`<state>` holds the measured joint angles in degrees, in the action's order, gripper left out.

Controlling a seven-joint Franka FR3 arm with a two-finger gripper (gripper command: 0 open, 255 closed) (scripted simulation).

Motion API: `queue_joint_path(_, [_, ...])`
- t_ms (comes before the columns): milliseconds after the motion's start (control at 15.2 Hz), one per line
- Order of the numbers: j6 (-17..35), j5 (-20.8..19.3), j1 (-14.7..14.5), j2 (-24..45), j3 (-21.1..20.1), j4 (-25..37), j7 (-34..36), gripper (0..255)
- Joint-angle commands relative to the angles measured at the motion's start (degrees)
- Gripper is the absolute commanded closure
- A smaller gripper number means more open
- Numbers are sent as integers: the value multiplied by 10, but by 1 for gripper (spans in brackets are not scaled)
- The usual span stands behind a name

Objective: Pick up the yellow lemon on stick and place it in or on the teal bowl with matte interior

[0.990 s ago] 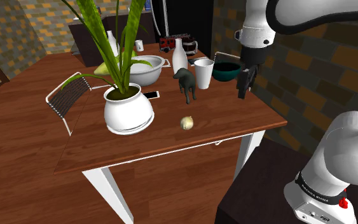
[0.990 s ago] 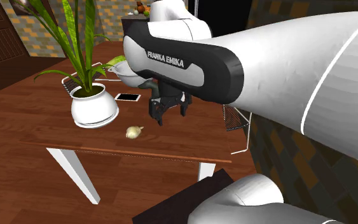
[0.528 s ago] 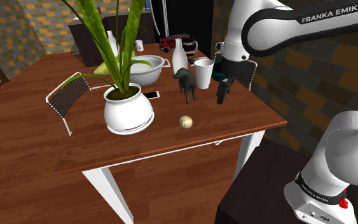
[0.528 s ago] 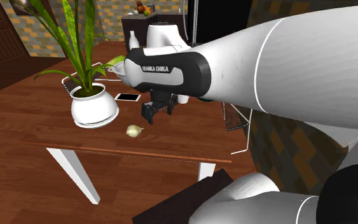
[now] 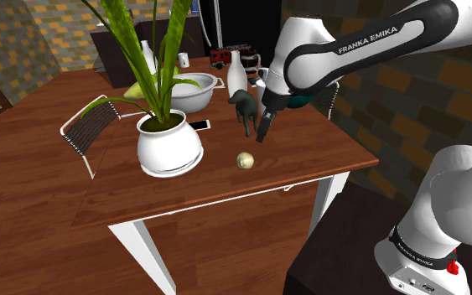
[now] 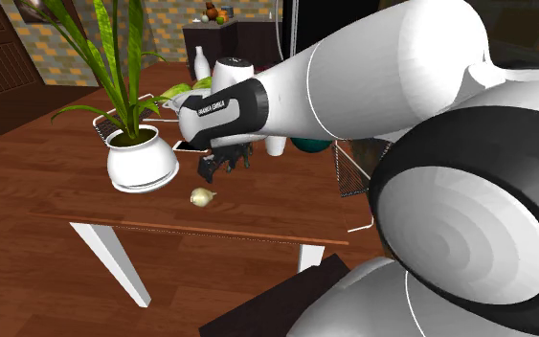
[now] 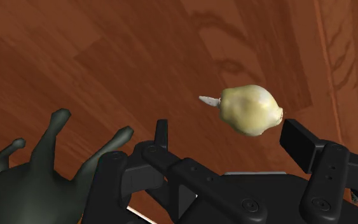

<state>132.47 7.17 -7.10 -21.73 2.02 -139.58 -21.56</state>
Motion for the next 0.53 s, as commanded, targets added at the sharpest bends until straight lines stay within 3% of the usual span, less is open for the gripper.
queue_joint_path(0, [32, 13, -10, 27, 5, 12, -25, 0])
queue_joint_path(462, [88, 24, -16, 69, 4, -2, -32, 0])
